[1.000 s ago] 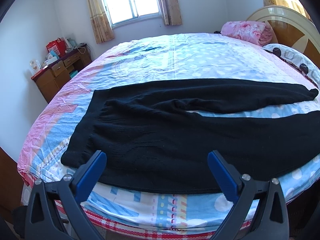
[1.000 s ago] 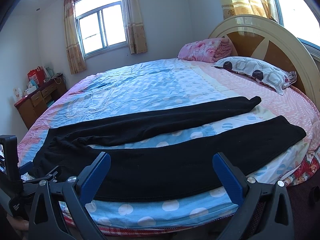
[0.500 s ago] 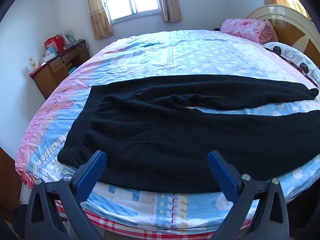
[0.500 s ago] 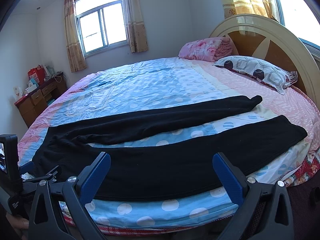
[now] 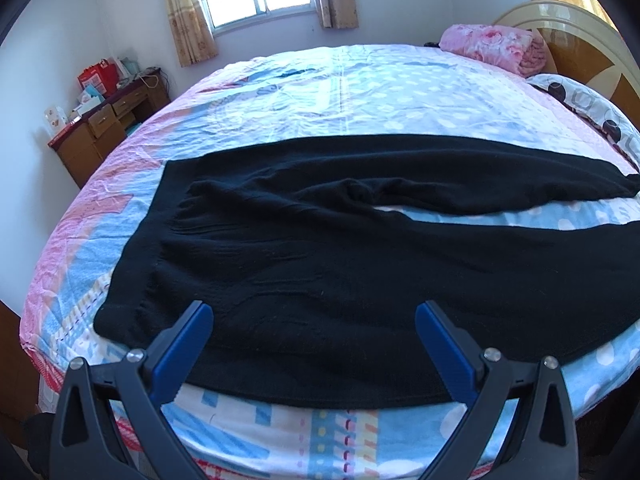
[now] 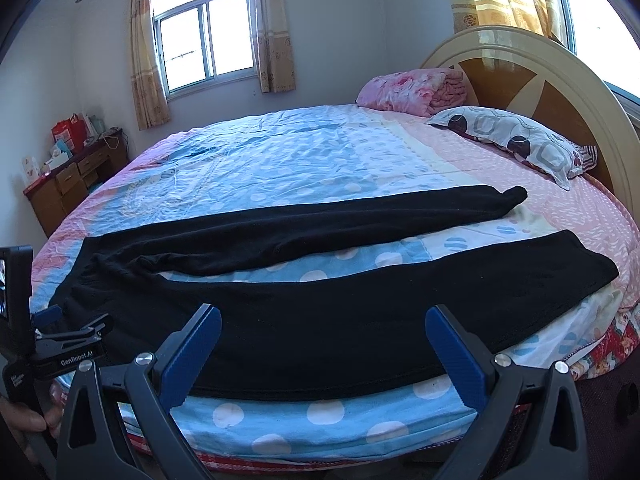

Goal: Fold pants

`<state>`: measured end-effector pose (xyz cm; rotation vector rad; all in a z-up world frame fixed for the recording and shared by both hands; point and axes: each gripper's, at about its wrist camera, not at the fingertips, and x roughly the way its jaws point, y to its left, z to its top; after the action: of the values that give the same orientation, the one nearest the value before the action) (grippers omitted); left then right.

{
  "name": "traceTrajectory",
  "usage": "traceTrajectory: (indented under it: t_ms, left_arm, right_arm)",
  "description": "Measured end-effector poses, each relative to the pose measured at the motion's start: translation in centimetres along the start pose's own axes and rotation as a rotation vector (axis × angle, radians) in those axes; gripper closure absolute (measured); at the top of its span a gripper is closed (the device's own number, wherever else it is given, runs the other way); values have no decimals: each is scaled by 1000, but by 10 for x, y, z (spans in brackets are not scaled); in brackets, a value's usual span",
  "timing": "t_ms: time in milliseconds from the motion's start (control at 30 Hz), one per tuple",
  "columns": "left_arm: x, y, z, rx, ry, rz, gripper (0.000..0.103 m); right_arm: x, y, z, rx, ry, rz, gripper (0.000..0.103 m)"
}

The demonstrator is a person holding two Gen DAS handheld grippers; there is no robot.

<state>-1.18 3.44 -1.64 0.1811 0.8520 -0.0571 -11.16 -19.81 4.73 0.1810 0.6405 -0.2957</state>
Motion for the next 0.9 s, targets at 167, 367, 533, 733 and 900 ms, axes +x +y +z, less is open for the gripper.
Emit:
traceTrajectory:
  t_ms: [167,367,533,733,900]
  left_arm:
    - [11,3,7,5,24,-13,0]
    - [17,19,19,7,21,-18,0]
    - [28,46,33,-20,36,-36,0]
    - [60,88,57,-123,101,-64,0]
    - [84,119,72,-201,135,-60,8]
  right_arm:
    - [12,3,7,-34,14,-10,1]
    - [30,17,28,-62,20,42,1]
    - [56,43,61,-92,19,152,2]
    - [123,104,104,-219,125,302,27]
    - [207,176,122,-312,302,471,47]
